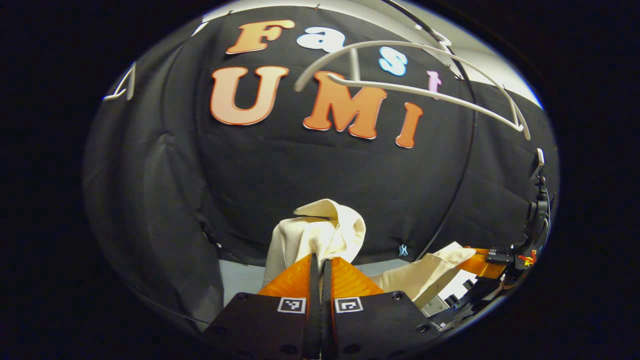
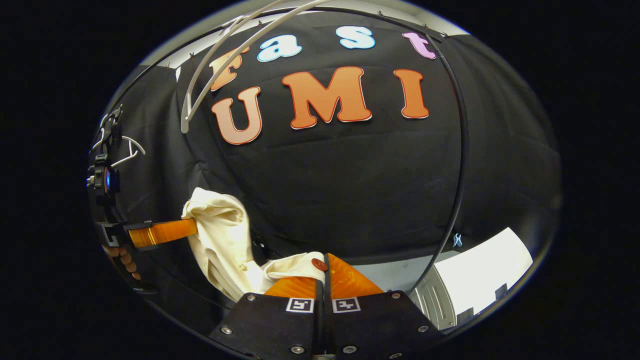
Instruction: Grasp the clothes on the hanger with both hands and then place them into the laundry hamper below.
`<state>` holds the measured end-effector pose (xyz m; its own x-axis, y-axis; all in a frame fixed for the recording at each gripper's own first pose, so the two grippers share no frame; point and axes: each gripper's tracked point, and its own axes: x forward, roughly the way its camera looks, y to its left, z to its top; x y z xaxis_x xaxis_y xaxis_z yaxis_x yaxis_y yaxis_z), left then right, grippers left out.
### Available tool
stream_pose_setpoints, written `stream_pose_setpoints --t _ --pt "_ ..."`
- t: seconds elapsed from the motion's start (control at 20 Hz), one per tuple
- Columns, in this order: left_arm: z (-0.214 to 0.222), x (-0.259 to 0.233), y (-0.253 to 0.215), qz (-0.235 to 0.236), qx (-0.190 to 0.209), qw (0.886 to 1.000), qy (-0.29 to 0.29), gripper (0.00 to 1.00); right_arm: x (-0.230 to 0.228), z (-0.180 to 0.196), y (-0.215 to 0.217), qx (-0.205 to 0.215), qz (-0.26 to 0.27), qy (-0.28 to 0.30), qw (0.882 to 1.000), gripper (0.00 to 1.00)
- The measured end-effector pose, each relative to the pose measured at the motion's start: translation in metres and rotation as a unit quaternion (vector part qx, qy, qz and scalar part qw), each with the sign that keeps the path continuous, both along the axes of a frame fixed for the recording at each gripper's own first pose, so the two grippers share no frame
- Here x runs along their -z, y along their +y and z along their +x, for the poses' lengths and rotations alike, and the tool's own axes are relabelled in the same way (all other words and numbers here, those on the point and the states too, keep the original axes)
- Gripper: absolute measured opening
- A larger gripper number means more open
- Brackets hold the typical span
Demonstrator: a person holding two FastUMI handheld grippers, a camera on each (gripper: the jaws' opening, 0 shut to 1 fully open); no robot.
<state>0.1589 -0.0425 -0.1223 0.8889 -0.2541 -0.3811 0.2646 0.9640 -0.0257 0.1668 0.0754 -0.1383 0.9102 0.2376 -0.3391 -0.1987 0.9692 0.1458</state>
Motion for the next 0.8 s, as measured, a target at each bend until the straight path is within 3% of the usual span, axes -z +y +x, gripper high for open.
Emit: stream_pose_setpoints --t 0.25,0.8 --pt "-0.009 0.015 -0.04 0.003 0.043 0.999 0.023 0.07 0.006 -0.005 -0.007 0.007 0.004 0.007 1.0 0.0" --pt "-0.021 0.07 -0.064 -0.001 0.057 0.993 0.107 0.07 0.047 -0.009 -0.014 0.01 0.004 0.06 0.998 0.0"
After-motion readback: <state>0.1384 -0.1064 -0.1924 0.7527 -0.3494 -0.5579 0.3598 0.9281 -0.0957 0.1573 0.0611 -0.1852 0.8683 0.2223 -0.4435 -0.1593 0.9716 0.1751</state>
